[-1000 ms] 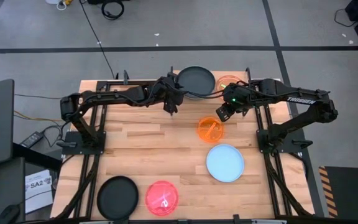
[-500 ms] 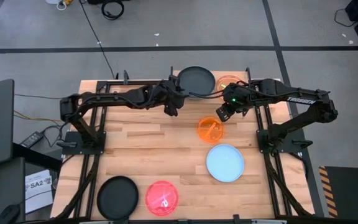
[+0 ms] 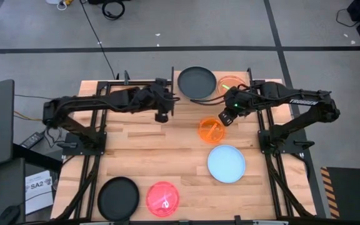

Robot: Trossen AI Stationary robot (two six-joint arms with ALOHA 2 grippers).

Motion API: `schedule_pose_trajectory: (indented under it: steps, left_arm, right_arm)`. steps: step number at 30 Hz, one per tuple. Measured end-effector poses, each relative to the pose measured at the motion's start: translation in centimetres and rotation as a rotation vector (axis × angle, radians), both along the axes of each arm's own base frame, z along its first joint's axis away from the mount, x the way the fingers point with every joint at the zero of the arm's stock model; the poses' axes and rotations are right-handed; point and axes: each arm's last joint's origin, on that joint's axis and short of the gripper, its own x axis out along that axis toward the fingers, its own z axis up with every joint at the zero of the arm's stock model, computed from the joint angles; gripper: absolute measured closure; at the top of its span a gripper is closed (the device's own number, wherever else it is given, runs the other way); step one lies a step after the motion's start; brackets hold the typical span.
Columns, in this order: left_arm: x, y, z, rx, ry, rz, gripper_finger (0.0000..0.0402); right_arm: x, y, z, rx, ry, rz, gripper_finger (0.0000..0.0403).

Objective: Place and stack plates onto a shelf
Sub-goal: Stack the orange plate on top of the green plate on the shelf

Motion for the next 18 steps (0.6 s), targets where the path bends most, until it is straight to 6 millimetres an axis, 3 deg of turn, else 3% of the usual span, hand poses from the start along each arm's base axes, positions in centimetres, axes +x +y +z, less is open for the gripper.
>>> schedule_pose_trajectory:
  steps: [6, 11, 18]
  left_arm:
    - [-4.4, -1.4, 1.5, -0.25, 0.025, 0.068, 0.0228]
    - [-6.6, -2.5, 1.8, -0.466, 0.05, 0.089, 0.0228]
    - [-7.9, -4.7, -1.8, -0.576, 0.1, 0.063, 0.0228]
  right_arm:
    - [0.0, 1.0, 0.0, -0.039, 0.004, 0.026, 0.026]
    - [0.0, 1.4, 0.0, -0.062, 0.005, 0.037, 0.0261]
    - [0.0, 2.1, 0.0, -0.085, 0.003, 0.059, 0.0262]
